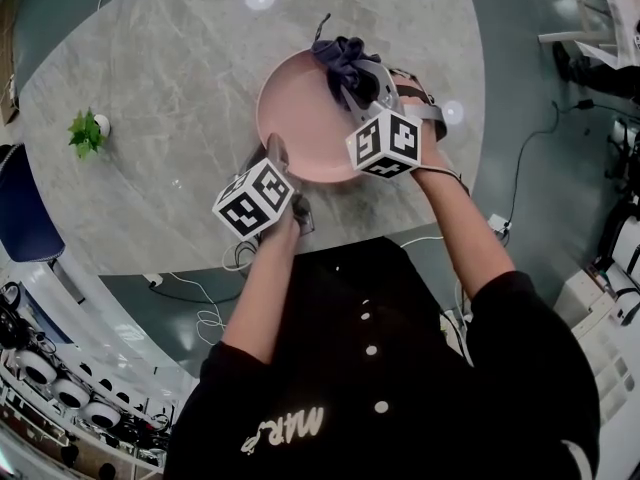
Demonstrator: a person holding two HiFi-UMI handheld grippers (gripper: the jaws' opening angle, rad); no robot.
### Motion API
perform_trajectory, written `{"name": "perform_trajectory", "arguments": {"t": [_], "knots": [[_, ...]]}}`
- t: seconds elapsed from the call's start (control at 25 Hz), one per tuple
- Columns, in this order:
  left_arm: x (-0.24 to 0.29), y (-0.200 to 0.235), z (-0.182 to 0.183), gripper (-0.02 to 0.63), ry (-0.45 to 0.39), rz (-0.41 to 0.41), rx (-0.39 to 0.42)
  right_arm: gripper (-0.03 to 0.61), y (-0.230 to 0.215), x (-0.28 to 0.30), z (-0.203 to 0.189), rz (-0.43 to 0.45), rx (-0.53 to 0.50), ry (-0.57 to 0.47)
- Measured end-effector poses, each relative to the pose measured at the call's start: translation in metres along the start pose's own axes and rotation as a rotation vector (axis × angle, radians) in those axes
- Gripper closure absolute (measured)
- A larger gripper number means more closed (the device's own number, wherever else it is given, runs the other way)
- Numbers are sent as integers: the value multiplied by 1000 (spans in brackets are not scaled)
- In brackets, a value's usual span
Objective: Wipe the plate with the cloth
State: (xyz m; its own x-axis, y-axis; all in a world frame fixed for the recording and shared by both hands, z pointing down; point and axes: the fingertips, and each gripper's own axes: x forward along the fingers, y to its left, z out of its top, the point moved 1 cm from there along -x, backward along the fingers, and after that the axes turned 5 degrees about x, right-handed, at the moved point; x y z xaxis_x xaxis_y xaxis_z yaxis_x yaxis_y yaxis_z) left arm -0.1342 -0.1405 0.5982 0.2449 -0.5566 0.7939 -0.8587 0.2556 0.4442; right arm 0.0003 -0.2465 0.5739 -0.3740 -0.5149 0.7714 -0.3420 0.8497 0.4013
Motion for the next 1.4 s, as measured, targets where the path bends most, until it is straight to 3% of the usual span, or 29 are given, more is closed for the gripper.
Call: {"name": "perform_trajectory", "arguments": {"t": [0.32, 0.56, 0.84, 1.24, 1.4], "knots": [[-1, -2, 2, 568, -11, 5, -25, 439, -2, -2, 2, 3, 39, 13], [-1, 2, 0, 568, -3, 5, -31, 439, 17, -8, 47, 51, 91, -116], [0, 4, 2, 568, 1, -16, -31, 439, 54, 4, 94, 174, 101, -202], [1, 0, 1, 568, 13, -25, 38, 438, 76, 22, 103, 251, 79, -195], [1, 2, 1, 568, 8, -32, 10, 437, 79, 27, 102, 273, 65, -181]]}}
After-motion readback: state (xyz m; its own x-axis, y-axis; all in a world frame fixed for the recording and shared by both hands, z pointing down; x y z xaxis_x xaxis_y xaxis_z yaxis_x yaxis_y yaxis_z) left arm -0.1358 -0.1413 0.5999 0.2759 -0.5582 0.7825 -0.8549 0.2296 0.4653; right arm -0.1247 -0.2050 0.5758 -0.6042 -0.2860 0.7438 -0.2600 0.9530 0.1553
